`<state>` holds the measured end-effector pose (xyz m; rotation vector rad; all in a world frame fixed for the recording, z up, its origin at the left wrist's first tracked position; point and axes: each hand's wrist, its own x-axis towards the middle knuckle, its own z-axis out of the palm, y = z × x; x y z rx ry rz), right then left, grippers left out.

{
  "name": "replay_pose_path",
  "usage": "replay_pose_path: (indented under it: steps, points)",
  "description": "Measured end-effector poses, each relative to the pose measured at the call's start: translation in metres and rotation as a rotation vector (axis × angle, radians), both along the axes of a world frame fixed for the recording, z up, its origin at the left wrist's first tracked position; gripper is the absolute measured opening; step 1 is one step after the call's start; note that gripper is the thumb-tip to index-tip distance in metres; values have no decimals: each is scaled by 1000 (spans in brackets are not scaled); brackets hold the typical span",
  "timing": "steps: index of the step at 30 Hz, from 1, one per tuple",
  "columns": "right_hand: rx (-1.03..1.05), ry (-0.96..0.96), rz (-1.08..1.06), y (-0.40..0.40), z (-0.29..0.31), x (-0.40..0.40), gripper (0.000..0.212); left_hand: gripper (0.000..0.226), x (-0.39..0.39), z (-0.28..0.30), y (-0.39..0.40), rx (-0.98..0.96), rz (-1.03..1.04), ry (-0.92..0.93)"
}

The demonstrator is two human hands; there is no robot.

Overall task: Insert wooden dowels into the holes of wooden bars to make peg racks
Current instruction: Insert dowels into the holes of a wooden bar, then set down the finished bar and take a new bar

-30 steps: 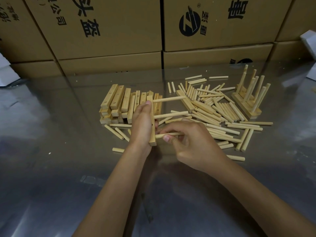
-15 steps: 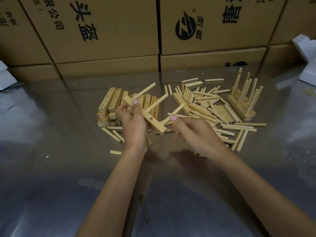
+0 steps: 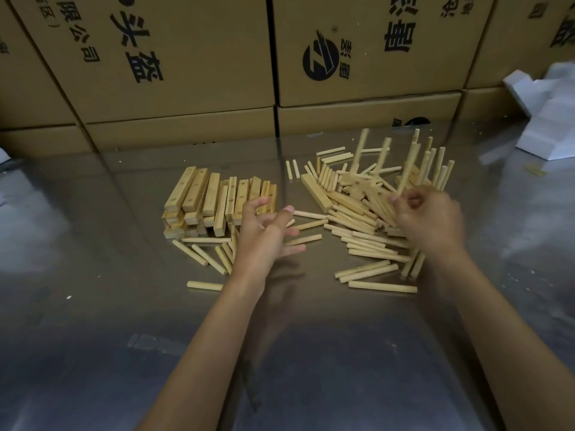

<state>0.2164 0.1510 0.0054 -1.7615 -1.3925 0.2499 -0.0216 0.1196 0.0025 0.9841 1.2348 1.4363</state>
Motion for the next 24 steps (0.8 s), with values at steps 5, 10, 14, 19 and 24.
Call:
replay_pose_path:
  steps: [5, 10, 14, 19, 24]
  points:
    - [-17, -78, -214, 14, -14, 33, 32, 38, -1, -4, 1, 0, -15, 21]
    - [-5, -133, -273, 17, -25, 35, 33, 41, -1, -4, 2, -7, -22, 48]
    - [-37, -132, -314, 20, -30, 38, 35, 42, -1, -5, 1, -4, -31, 68]
    - [-42, -164, -351, 21, -30, 38, 35, 43, -2, -6, 2, -11, -40, 116]
    - [-39, -154, -379, 22, -30, 40, 31, 36, -1, -8, 3, -7, -43, 156]
